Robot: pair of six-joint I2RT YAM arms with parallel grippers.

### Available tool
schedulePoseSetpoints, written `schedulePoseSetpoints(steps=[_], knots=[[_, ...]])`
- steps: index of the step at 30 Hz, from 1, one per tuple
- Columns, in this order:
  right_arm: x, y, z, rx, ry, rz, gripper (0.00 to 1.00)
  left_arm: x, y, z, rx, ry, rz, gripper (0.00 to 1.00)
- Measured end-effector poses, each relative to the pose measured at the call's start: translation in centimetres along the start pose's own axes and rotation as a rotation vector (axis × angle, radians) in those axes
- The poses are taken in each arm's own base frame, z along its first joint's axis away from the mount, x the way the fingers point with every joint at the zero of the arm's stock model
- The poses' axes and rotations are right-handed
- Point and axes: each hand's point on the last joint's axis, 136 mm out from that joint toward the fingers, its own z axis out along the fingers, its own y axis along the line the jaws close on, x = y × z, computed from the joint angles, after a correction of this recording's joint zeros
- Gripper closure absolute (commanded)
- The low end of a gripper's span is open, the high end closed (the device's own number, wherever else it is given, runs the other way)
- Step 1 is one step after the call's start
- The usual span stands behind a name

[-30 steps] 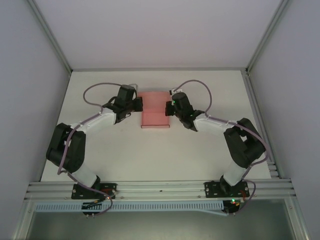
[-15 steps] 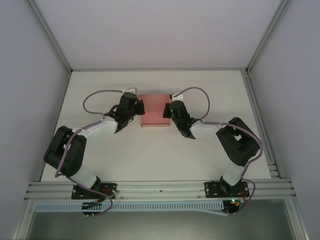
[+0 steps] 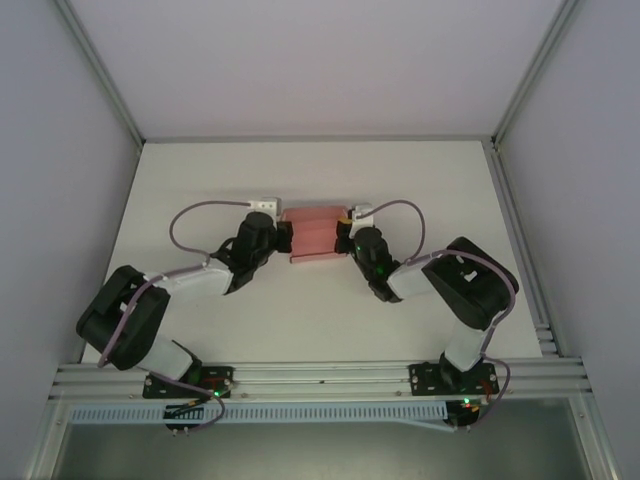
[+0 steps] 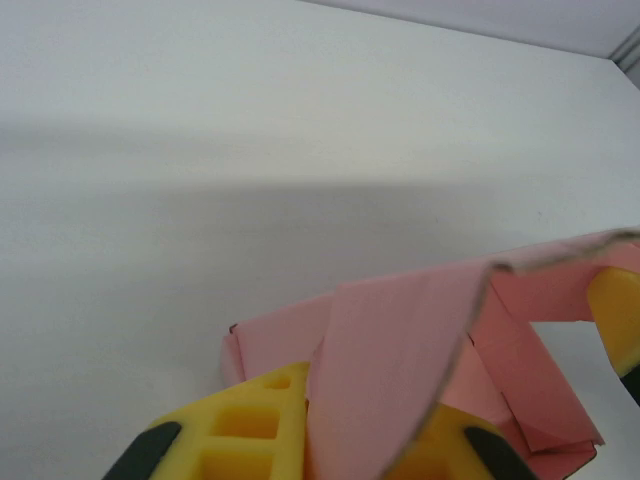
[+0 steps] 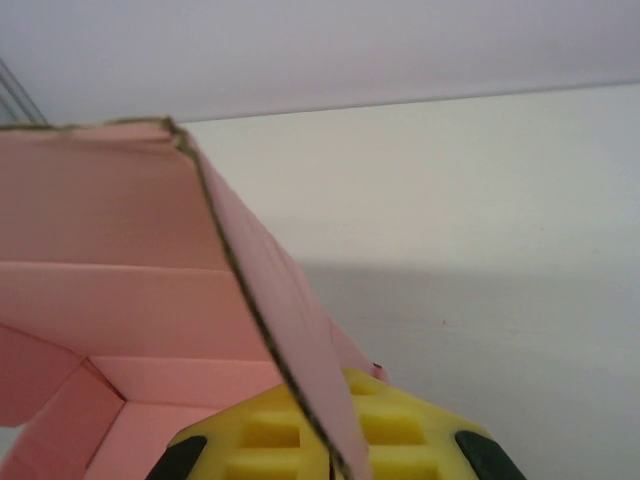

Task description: Assemble paper box

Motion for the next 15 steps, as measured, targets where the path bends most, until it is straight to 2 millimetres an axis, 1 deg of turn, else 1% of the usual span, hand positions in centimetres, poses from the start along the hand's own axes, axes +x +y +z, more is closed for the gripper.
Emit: schedulePoseSetpoints(steps=[2, 4, 5, 7, 9, 11, 13, 14, 15], knots=[[0.2, 0.0, -0.5, -0.011, -0.009, -0.026, 0.93, 0.5, -0.2, -0.5, 0.014, -0.006, 0.015, 0.78], [0.3, 0.2, -0.7, -0.019, -0.013, -0.05, 0.93, 0.6, -0.3, -0.7, 0.02, -0.012, 0.031, 0.67], [0.4, 0.4, -0.7, -0.029, -0.007, -0.064, 0.94, 0.8, -0.2, -0.9, 0.023, -0.01, 0.036, 0.56], [0.6, 1.4, -1.0, -0.057, 0.003, -0.095, 0.96, 2.0, 0.0, -1.7, 0.026, 0.019, 0.052, 0.42], [0.9, 2.1, -1.4, -0.076, 0.009, -0.114, 0.96, 2.8, 0.1, -2.2, 0.023, 0.048, 0.069, 0.22], [1.0, 2.4, -1.6, -0.083, 0.01, -0.127, 0.97, 2.8, 0.0, -2.7, 0.022, 0.061, 0.074, 0.13], [1.0, 2.4, -1.6, -0.081, 0.012, -0.135, 0.97, 2.4, -0.3, -3.3, 0.024, 0.066, 0.076, 0.12], [1.0, 2.4, -1.6, -0.081, 0.012, -0.137, 0.97, 2.1, -0.5, -3.5, 0.026, 0.064, 0.077, 0.14], [1.0, 2.4, -1.6, -0.079, 0.012, -0.14, 0.96, 1.7, -0.8, -3.8, 0.032, 0.062, 0.074, 0.22]])
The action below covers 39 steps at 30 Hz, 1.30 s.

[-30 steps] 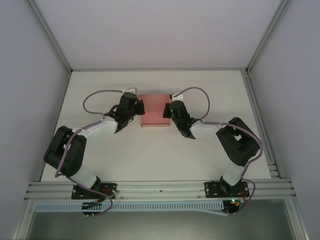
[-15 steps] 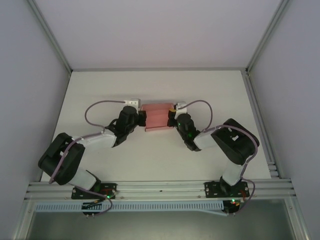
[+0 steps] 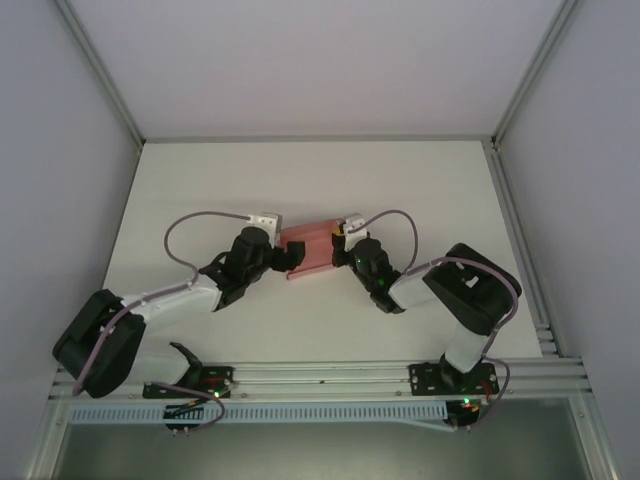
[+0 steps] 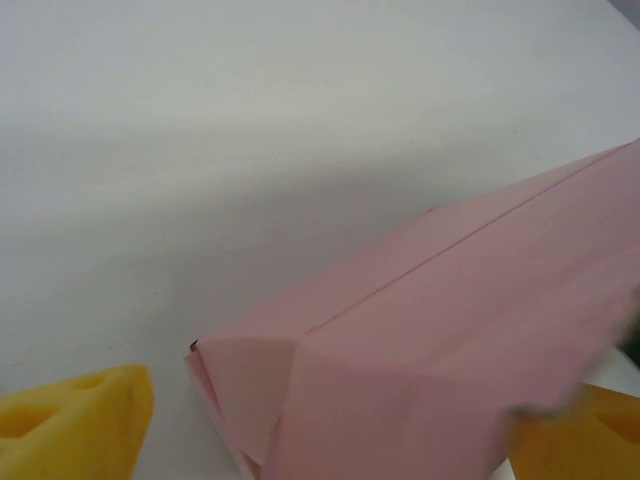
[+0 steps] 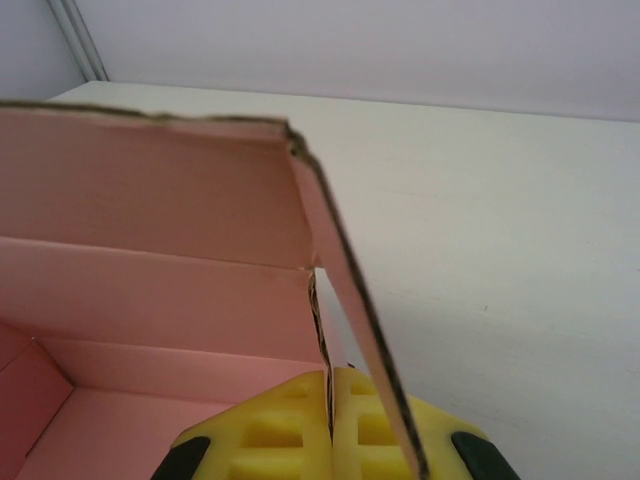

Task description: Assemble paper box

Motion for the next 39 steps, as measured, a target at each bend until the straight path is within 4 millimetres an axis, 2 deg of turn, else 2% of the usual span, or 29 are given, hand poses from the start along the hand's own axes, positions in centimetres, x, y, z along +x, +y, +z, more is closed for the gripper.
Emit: schedulePoseSetpoints(steps=[4, 6, 9, 13, 16, 20, 26, 29, 33, 36, 39], knots=[[0.1, 0.0, 0.0, 0.009, 0.003, -0.003, 0.96, -1.2, -0.7, -0.7, 0.012, -0.013, -0.022, 0.4], [0.0, -0.1, -0.1, 0.015, 0.005, -0.005, 0.96, -1.3, -0.7, -0.6, 0.009, -0.002, -0.039, 0.43], [0.0, -0.1, -0.2, 0.023, 0.011, -0.011, 0.96, -0.5, -0.6, -0.1, -0.001, 0.034, -0.063, 0.45], [0.0, -0.1, -0.4, 0.031, 0.019, -0.016, 0.96, 1.1, -0.2, 0.6, -0.023, 0.098, -0.098, 0.57], [-0.1, -0.4, -0.4, 0.052, 0.024, -0.019, 0.95, 1.5, -0.4, 1.1, -0.019, 0.12, -0.134, 0.65], [-0.1, -1.0, -0.4, 0.088, 0.026, -0.022, 0.95, 1.4, -1.0, 1.4, 0.006, 0.128, -0.21, 0.66], [-0.1, -1.1, -0.5, 0.125, 0.027, -0.031, 0.95, 1.4, -1.2, 1.7, 0.011, 0.132, -0.307, 0.72], [-0.1, -1.3, -0.6, 0.147, 0.029, -0.037, 0.93, 1.2, -1.1, 2.1, 0.004, 0.132, -0.319, 0.71], [0.2, -1.3, -0.7, 0.157, 0.034, -0.045, 0.94, 1.4, -1.1, 2.3, 0.004, 0.133, -0.303, 0.58], [0.5, -1.0, -0.9, 0.149, 0.036, -0.05, 0.95, 1.8, -1.0, 2.0, 0.008, 0.137, -0.275, 0.46], [0.8, -0.3, -1.3, 0.13, 0.034, -0.057, 0.95, 2.7, -1.1, 0.8, 0.02, 0.153, -0.244, 0.3]])
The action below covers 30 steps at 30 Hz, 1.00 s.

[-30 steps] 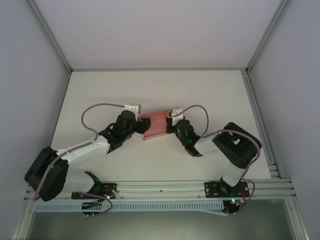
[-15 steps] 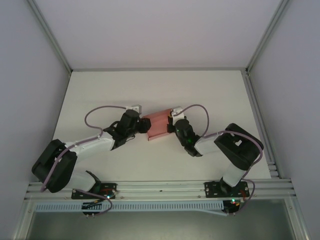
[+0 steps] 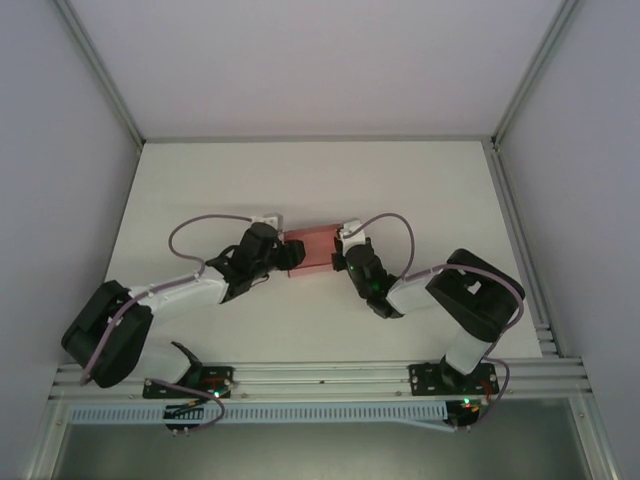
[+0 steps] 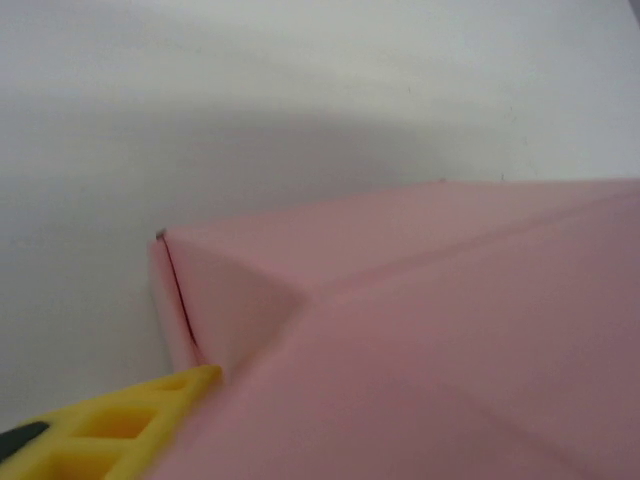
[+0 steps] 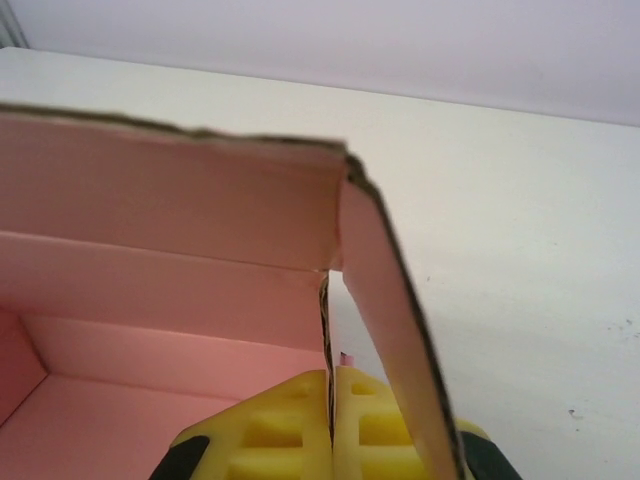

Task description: Assemble paper box

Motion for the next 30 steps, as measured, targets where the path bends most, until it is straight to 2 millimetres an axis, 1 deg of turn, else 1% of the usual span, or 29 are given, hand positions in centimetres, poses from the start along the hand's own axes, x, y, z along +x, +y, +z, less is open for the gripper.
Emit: schedulePoseSetpoints(steps=[2, 4, 7, 11, 13, 14, 16, 18, 20, 21, 23, 24, 25, 27, 28, 30], knots=[[0.1, 0.2, -0.2, -0.005, 0.0, -0.004, 0.96, 0.4, -0.1, -1.1, 0.011, 0.0, 0.024, 0.16], [0.1, 0.3, -0.5, 0.0, -0.001, -0.006, 0.96, 0.3, -0.5, -2.1, 0.028, -0.003, 0.05, 0.02], [0.4, 0.3, -0.9, 0.008, 0.001, -0.014, 0.93, 0.3, -1.0, -3.2, 0.041, 0.007, 0.076, 0.0], [1.6, 0.5, -1.4, 0.014, 0.027, -0.04, 0.93, 0.9, -1.4, -4.4, 0.045, 0.045, 0.095, 0.0], [1.9, 0.6, -1.7, 0.019, 0.034, -0.049, 0.93, 0.8, -1.6, -5.4, 0.046, 0.054, 0.096, 0.0], [1.9, 0.6, -1.7, 0.022, 0.034, -0.05, 0.93, 0.5, -1.8, -5.9, 0.046, 0.054, 0.096, 0.0], [2.0, 0.6, -1.8, 0.026, 0.034, -0.052, 0.93, -0.9, -2.6, -7.1, 0.049, 0.041, 0.091, 0.0], [2.0, 0.6, -1.8, 0.03, 0.034, -0.054, 0.93, -3.1, -3.7, -8.4, 0.046, 0.01, 0.074, 0.0], [2.0, 0.7, -1.9, 0.031, 0.034, -0.056, 0.92, -5.1, -4.3, -9.3, 0.032, -0.02, 0.046, 0.0], [2.1, 0.6, -1.9, 0.032, 0.035, -0.057, 0.92, -6.1, -4.3, -9.5, 0.019, -0.031, 0.028, 0.0], [2.4, 0.6, -2.0, 0.031, 0.04, -0.06, 0.92, -7.8, -3.1, -9.1, -0.028, -0.049, -0.018, 0.0], [2.5, 0.6, -2.1, 0.03, 0.043, -0.062, 0.91, -8.2, -2.0, -8.4, -0.06, -0.045, -0.043, 0.0], [2.7, 0.6, -2.1, 0.03, 0.047, -0.065, 0.91, -8.2, -0.9, -7.6, -0.088, -0.029, -0.066, 0.0], [3.4, 0.5, -2.2, 0.032, 0.067, -0.079, 0.9, -7.3, 1.2, -5.4, -0.131, 0.022, -0.114, 0.0], [3.8, 0.4, -2.3, 0.033, 0.08, -0.087, 0.89, -6.7, 1.9, -4.4, -0.139, 0.049, -0.137, 0.0], [4.8, 0.2, -2.4, 0.038, 0.111, -0.108, 0.88, -4.9, 2.8, -2.5, -0.138, 0.117, -0.163, 0.01]])
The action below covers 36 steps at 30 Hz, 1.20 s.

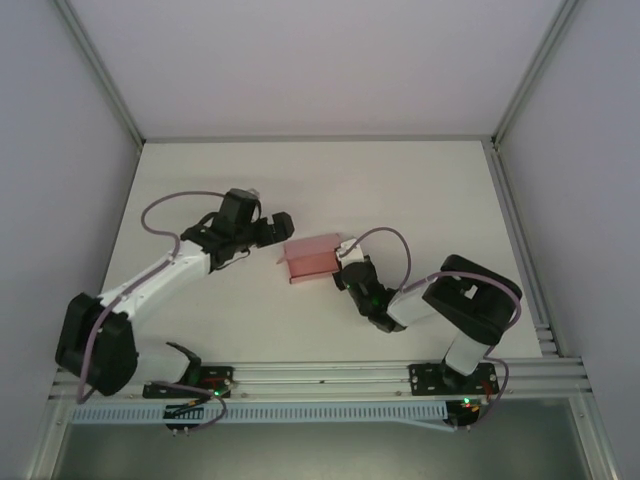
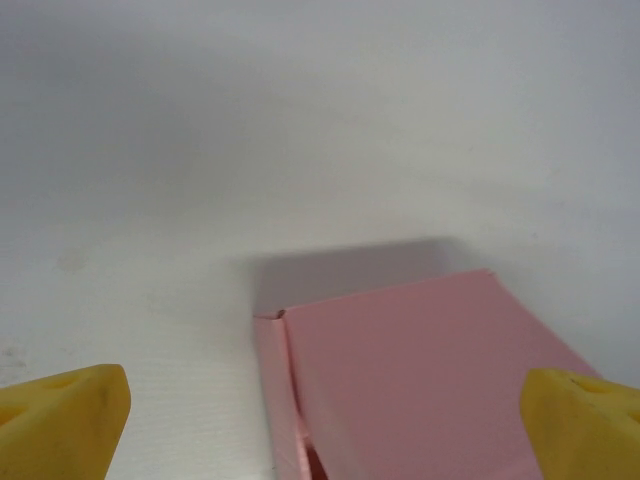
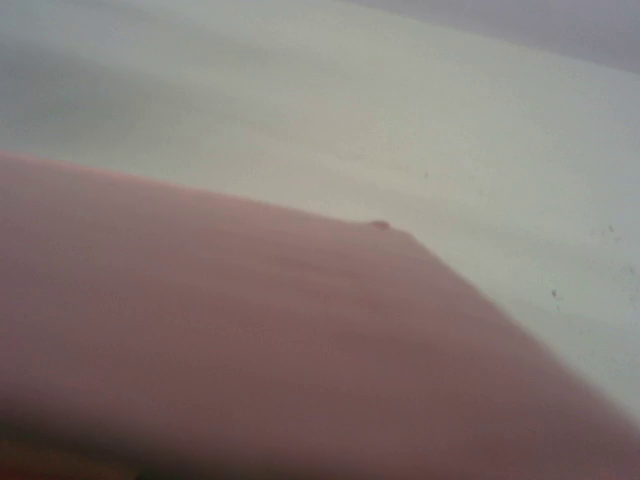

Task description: Assemble paper box

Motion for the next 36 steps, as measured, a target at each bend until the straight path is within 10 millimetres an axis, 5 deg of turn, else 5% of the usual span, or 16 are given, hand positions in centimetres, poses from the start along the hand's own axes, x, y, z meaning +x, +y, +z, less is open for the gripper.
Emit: schedulePoseSetpoints(steps=[7, 14, 16, 21, 26, 30, 36], knots=[[0.0, -0.1, -0.4, -0.004, 0.015, -0.009, 0.82, 4.9, 0.7, 4.1, 0.067, 0.172, -0.047, 0.21], [-0.2, -0.4, -1.6, -0.017, 0.04, 0.0, 0.69, 6.3, 0.7, 5.9, 0.119, 0.2, -0.067, 0.3], [-0.6, -0.5, -2.2, -0.028, 0.043, 0.005, 0.57, 6.8, 0.8, 6.5, 0.123, 0.216, -0.073, 0.31], [-1.9, -1.5, -5.2, -0.07, 0.053, 0.047, 0.26, 6.9, 0.8, 7.3, 0.131, 0.215, -0.076, 0.35], [-2.9, -3.3, -8.6, -0.088, 0.04, 0.138, 0.08, 7.0, 0.7, 7.8, 0.138, 0.22, -0.076, 0.39], [-2.7, -4.7, -9.7, -0.08, 0.053, 0.173, 0.0, 7.0, 0.2, 8.3, 0.166, 0.221, -0.073, 0.49], [-4.1, -7.4, -7.9, -0.028, 0.151, 0.25, 0.0, 6.2, -0.5, 8.7, 0.221, 0.207, -0.066, 0.73]])
